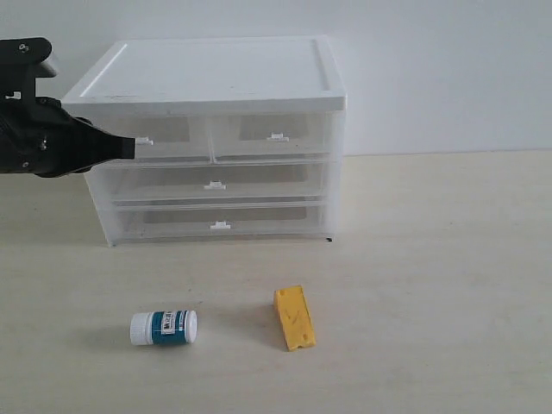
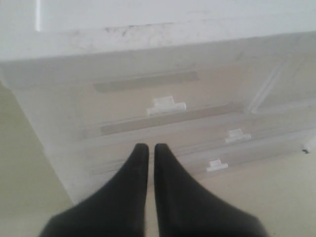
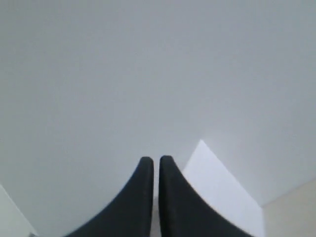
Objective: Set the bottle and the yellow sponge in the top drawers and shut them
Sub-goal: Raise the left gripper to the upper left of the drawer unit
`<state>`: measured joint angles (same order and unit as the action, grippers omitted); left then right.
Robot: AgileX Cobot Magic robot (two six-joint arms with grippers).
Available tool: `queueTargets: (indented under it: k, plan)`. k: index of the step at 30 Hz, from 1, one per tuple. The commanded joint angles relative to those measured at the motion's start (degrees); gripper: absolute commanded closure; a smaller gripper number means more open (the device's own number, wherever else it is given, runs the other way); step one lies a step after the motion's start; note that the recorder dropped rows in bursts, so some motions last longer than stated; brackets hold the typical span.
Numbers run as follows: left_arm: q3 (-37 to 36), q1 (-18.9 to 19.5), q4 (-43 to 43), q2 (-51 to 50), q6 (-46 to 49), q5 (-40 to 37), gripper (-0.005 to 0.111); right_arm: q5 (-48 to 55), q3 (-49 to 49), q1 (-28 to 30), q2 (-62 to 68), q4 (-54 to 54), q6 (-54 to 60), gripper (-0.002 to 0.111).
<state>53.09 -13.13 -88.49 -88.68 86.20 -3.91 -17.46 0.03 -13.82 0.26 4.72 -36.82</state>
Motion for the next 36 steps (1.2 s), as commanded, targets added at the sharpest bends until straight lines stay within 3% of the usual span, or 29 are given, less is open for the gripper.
queueTargets:
  k: [1, 8, 16, 25, 31, 36]
  plan:
    - [0.27, -0.09, -0.37, 0.01, -0.05, -0.22, 0.103, -4.65, -0.03, 0.08, -0.26, -0.09, -11.45, 0.108]
    - [1.31, -0.09, -0.37, -1.68, 0.76, 2.24, 0.103, 2.6, -0.03, 0.08, -0.26, -0.09, -12.2, 0.108]
    - [4.15, -0.09, 1.49, -5.38, 1.01, 3.16, 0.103, 2.51, -0.03, 0.08, -0.26, -1.28, -14.55, 0.108]
    - [6.61, -0.09, 1.58, -5.98, 1.01, 4.43, 0.103, 1.87, -0.03, 0.08, 1.53, -14.93, -20.48, 0.108]
    - [7.49, -0.09, 1.47, -7.05, 1.01, 3.91, 0.103, -10.27, -0.03, 0.08, 13.2, -32.19, -35.42, 0.108]
    - [7.92, -0.09, 1.35, -8.58, 1.01, 3.91, 0.103, -14.78, -1.26, 0.08, 24.26, -38.52, -36.49, 0.108]
